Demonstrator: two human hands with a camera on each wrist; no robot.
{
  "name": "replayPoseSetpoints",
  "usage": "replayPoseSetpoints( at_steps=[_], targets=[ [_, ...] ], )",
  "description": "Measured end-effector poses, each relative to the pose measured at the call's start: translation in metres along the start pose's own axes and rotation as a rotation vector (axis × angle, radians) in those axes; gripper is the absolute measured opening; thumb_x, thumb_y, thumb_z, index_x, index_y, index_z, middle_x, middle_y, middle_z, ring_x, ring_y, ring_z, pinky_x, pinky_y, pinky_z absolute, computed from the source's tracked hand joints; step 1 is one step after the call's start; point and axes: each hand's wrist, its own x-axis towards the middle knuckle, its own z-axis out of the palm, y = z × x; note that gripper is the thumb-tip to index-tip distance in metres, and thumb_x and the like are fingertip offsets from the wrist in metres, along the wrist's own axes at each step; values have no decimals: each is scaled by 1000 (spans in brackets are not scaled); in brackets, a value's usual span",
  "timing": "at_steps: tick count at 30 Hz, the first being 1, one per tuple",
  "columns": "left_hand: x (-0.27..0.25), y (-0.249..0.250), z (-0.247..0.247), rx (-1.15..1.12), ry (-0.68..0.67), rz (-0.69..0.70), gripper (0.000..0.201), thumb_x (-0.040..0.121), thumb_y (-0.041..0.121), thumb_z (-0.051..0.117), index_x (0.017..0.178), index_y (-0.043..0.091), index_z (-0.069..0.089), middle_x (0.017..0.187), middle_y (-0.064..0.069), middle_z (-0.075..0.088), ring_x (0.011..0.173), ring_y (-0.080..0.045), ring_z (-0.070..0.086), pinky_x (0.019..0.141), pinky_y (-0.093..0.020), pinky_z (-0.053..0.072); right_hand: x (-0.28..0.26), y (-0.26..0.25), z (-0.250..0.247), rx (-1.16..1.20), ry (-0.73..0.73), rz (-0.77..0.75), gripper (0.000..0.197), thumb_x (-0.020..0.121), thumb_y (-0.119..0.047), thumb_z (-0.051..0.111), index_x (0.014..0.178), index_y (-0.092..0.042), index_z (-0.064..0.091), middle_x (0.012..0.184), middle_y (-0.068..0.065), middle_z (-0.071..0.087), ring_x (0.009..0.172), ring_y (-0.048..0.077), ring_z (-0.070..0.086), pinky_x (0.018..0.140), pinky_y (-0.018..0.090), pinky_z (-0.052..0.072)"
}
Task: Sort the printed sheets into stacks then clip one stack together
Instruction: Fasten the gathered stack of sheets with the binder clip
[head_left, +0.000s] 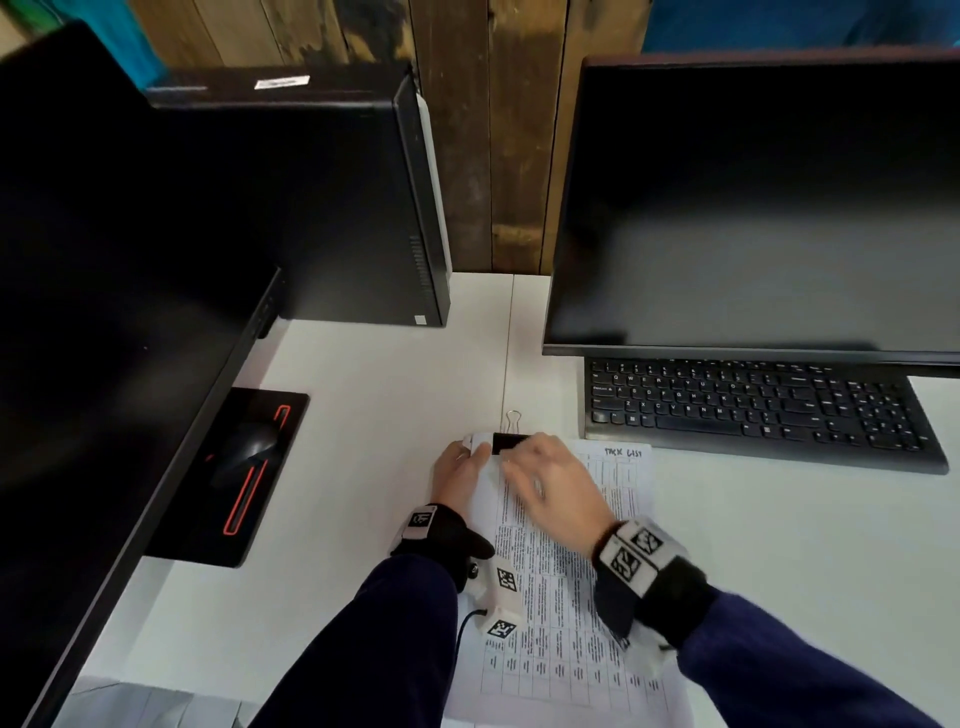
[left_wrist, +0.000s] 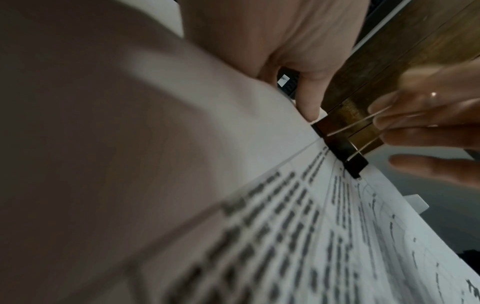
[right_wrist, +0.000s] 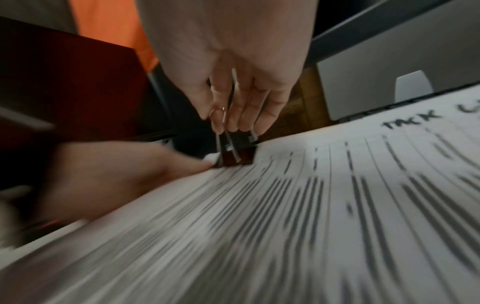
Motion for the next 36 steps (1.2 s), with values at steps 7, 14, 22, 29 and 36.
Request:
replayPoseSetpoints(
  at_steps=[7, 14, 22, 29, 36],
  targets=[
    [-7, 5, 0, -1, -20, 87, 13, 84, 25, 65, 79, 17, 57, 80, -4, 62, 82, -21, 59, 78, -36, 46, -16, 15, 5, -83, 120, 79, 42, 99, -36, 33, 130, -17, 54, 129, 0, 56, 121, 15, 49, 109, 38, 35],
    [-36, 22, 12, 34, -82, 363, 30, 86, 30, 63, 101, 6, 55, 89, -5, 67, 81, -8, 62, 75, -26, 48, 27, -10, -24, -165, 33, 89, 48, 102, -38, 25, 114, -8, 61, 104, 8, 65, 99, 23, 60, 93, 38, 47],
    [-51, 23, 17, 162, -9, 596, 13, 88, 32, 60, 89, 43, 54, 100, -3, 61, 94, -24, 60, 85, -37, 50, 49, -29, -51, 64, -193, 382, 72, 99, -55, 13, 114, -8, 65, 113, 17, 66, 109, 33, 57, 97, 39, 41],
    [-53, 27, 20, 268, 30, 552, 11, 95, 25, 52, 104, 19, 51, 89, -1, 66, 79, -16, 61, 71, -28, 48, 34, -19, -45, -57, -141, 252, 51, 102, -41, 16, 126, -15, 53, 115, 9, 62, 109, 30, 54, 95, 46, 40],
    [-18, 26, 13, 462, 93, 113, 26, 89, 25, 58, 107, 9, 50, 105, -7, 60, 103, -30, 58, 87, -35, 45, -46, 31, -32, -130, 288, 445, 46, 93, -45, 33, 126, -21, 55, 126, 4, 50, 118, 21, 45, 103, 46, 32]
  ],
)
